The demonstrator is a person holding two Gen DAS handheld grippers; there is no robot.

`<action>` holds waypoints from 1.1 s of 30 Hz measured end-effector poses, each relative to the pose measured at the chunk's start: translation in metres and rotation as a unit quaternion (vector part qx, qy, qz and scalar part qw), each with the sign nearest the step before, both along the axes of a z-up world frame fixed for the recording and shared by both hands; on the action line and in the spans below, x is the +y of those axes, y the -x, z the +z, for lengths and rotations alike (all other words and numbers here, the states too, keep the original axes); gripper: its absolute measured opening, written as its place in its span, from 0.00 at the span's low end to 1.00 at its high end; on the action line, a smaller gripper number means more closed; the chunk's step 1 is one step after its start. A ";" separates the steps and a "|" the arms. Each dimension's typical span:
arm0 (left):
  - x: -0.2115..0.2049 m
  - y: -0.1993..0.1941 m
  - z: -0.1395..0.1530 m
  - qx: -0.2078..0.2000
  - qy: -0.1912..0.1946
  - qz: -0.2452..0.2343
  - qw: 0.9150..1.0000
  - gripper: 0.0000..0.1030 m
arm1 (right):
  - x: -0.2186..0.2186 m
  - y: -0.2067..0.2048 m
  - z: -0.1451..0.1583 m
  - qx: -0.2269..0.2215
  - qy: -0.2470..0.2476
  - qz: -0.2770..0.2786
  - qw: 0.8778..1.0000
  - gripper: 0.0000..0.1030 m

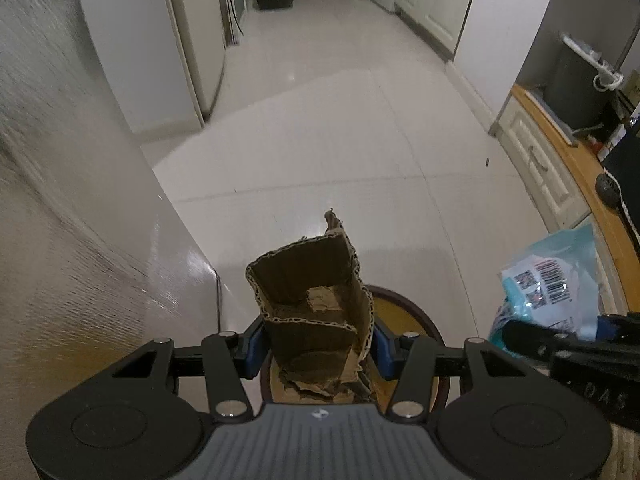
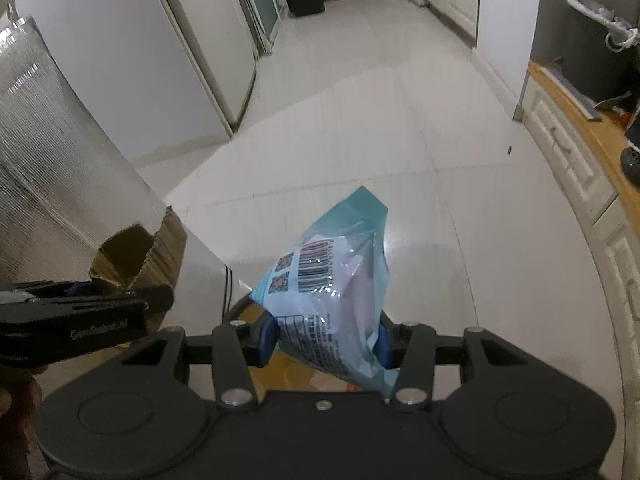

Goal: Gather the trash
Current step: 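Lower the cardboard and teal bag over the yellow bin, then open left tool to drop cardboard while right tool releases teal bag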

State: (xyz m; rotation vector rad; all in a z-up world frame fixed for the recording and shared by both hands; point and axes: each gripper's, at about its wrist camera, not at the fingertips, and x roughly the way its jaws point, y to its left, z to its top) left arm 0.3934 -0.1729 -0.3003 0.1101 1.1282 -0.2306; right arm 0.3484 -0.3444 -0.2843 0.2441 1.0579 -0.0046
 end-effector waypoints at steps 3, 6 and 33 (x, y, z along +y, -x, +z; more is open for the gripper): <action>-0.001 -0.009 -0.019 0.020 0.001 -0.001 1.000 0.51 | 0.003 -0.010 -0.017 0.023 0.006 0.008 1.000 0.47; 0.002 -0.017 -0.036 0.039 0.001 0.005 0.999 0.51 | 0.006 -0.016 -0.031 0.043 0.011 0.016 0.999 0.47; 0.012 -0.041 -0.131 0.170 -0.049 -0.001 0.984 0.77 | 0.023 -0.053 -0.097 0.136 0.022 0.088 0.987 0.48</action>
